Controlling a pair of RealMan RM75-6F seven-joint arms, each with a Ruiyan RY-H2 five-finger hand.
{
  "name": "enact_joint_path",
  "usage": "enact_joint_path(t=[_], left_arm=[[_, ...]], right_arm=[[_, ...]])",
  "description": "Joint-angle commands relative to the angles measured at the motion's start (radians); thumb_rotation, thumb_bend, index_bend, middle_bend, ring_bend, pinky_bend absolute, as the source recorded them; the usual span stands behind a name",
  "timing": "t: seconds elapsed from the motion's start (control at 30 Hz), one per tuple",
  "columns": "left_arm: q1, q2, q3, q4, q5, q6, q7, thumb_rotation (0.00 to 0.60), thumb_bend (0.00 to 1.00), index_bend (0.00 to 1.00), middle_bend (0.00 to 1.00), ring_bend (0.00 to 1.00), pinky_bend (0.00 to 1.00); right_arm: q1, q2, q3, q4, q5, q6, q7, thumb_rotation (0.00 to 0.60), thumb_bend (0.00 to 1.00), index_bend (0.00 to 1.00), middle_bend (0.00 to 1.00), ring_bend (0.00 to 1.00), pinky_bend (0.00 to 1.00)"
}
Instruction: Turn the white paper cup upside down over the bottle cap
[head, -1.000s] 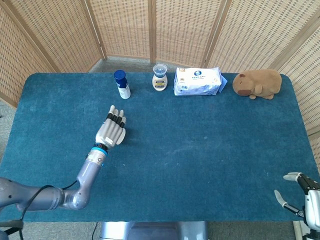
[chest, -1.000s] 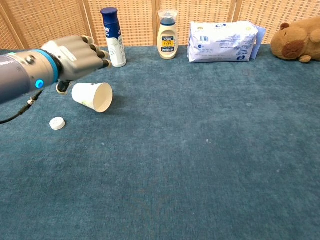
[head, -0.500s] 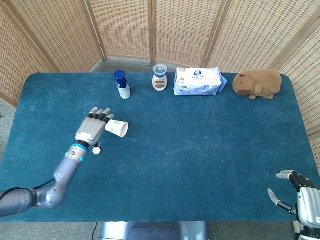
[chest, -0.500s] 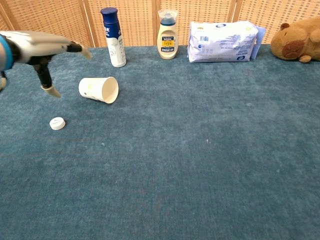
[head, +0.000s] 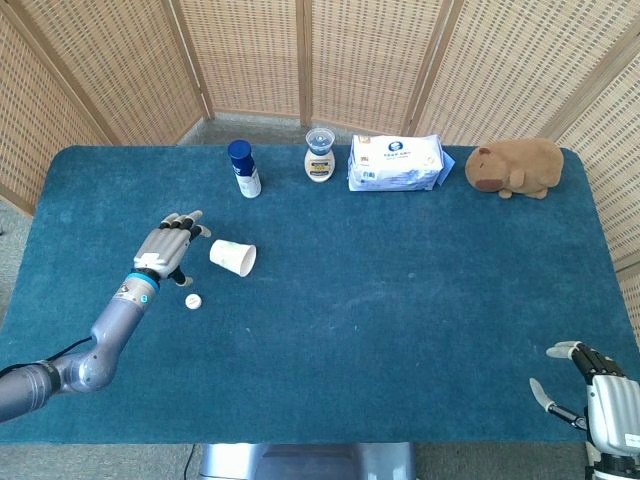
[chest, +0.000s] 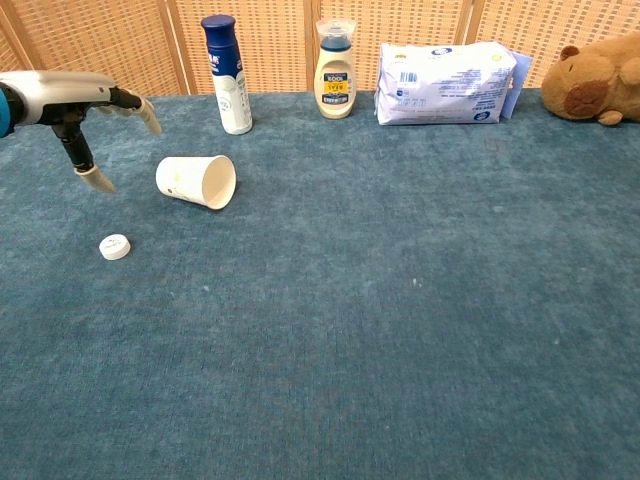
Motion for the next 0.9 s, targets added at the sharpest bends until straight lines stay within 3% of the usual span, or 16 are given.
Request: enact_joint_path(t=[0.03, 0.27, 0.43, 0.9], left_arm=[[-0.004, -0.011, 0.003, 0.013, 0.01, -0.001, -0.009, 0.6, 0.13, 0.23, 0.0, 0.0, 0.02], [-0.025, -0.036, 0.008, 0.046, 0.012, -0.013, -0.01, 0.6, 0.14, 0.23, 0.0, 0.0, 0.02], [-0.043, -0.068, 0.017, 0.078, 0.014, 0.004, 0.015, 0.6, 0.21, 0.23, 0.0, 0.0, 0.02], [-0.096, -0.179, 0.054, 0.189, 0.066, 0.024, 0.107, 0.6, 0.21, 0.23, 0.0, 0.0, 0.02]], right_arm=[[0.001, -0.001, 0.001, -0.002, 0.002, -0.002, -0.001, 0.419, 0.32, 0.4, 0.37, 0.39, 0.39], [0.001, -0.001, 0.004, -0.002, 0.009, -0.004, -0.002, 0.421, 0.32, 0.4, 0.37, 0.39, 0.39], [-0.001, 0.001, 0.003, 0.0, 0.014, -0.005, -0.002, 0.422, 0.32, 0.4, 0.37, 0.39, 0.39], [-0.013, 0.004, 0.003, 0.004, 0.025, 0.004, -0.006, 0.419, 0.32, 0.4, 0.37, 0.39, 0.39]])
